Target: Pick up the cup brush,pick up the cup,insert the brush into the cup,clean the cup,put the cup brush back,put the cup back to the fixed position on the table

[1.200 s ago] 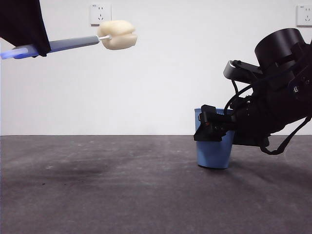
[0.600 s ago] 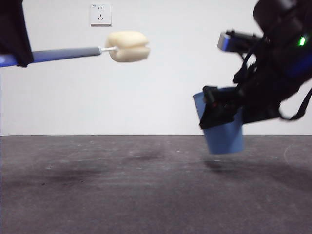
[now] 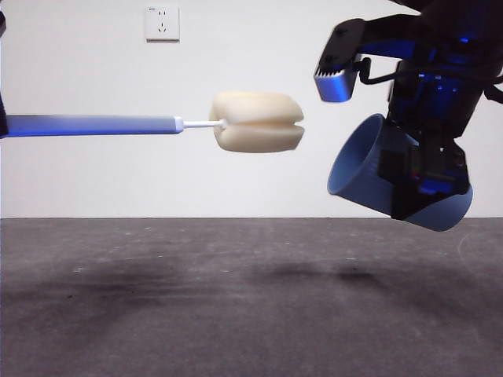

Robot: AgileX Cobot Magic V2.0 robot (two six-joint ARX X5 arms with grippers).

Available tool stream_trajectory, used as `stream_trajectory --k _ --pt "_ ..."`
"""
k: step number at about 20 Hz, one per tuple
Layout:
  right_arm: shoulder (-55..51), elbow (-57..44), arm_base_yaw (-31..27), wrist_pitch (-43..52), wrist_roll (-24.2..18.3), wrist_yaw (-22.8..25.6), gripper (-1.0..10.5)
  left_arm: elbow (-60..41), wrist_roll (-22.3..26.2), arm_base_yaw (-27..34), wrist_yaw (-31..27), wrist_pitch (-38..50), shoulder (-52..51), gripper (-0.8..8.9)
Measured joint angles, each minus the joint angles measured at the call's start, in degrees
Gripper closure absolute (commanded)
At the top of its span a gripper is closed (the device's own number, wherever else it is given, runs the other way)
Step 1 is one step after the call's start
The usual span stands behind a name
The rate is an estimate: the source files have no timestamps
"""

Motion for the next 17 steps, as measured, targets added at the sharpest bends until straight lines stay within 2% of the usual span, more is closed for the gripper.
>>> stream_trajectory --k 3,6,12,17 --pt "0.0 0.0 3.6 -0.8 -6.8 3.4 9.6 0.0 0.6 -1.9 0.0 -0.5 1.1 8.22" --pt "0.0 0.0 6.0 -0.8 -10.2 5.5 9.6 0.0 0.7 -4.5 0.0 -0.8 4.2 8.22" --pt "0.0 0.0 9.2 -2.6 -12.1 6.8 9.6 0.0 -0.5 -8.1 1.0 4.9 8.0 8.22" --pt "0.1 0.0 14.6 -2.6 -13.3 6.8 9.6 0.0 -3.4 -10.5 2.6 9.1 11.8 8.22"
